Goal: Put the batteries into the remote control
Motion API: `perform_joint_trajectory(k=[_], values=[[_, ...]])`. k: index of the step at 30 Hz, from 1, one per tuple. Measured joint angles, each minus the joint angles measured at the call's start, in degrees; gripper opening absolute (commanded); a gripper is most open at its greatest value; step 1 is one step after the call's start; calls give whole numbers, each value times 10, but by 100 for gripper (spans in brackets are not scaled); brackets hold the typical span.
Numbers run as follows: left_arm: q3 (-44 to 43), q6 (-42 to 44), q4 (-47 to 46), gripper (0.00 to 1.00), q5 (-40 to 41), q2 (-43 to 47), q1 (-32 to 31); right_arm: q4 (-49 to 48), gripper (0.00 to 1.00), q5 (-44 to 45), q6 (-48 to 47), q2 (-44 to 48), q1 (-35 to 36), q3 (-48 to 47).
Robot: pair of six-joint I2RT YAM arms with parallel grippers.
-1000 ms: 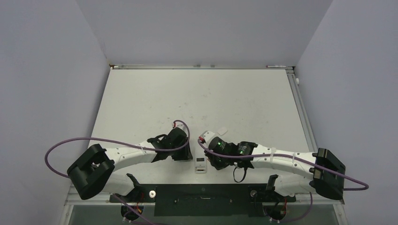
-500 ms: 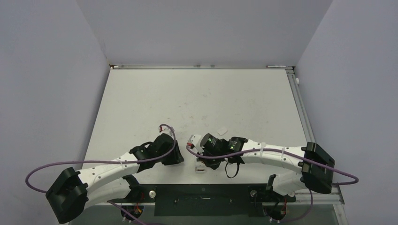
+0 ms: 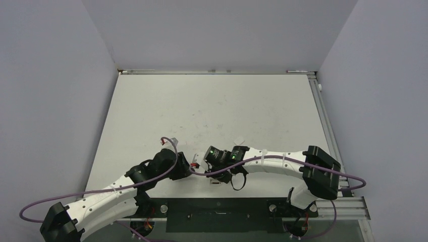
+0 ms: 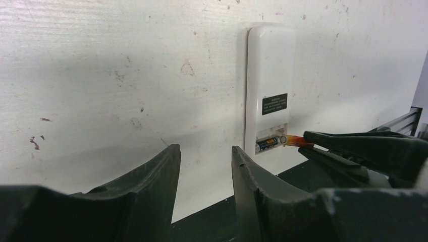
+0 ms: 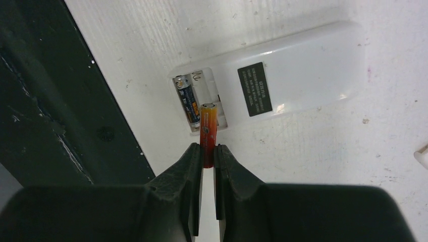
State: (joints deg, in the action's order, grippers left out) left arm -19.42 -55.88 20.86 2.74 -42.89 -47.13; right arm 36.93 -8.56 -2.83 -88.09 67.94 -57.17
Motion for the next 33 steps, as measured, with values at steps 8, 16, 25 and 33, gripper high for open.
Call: perform_joint_trajectory(k=[8,16,25,33], values=[[12,-11,5,40,0,29,3,18,10,-7,-28,-43,8,-11],[13,-12,6,40,0,28,4,27,15,-9,-42,-55,8,-21],[15,-12,5,40,-2,20,4,30,17,-10,-51,-81,9,-37],[15,-12,5,40,-3,18,5,30,29,-10,-55,-83,15,-40]])
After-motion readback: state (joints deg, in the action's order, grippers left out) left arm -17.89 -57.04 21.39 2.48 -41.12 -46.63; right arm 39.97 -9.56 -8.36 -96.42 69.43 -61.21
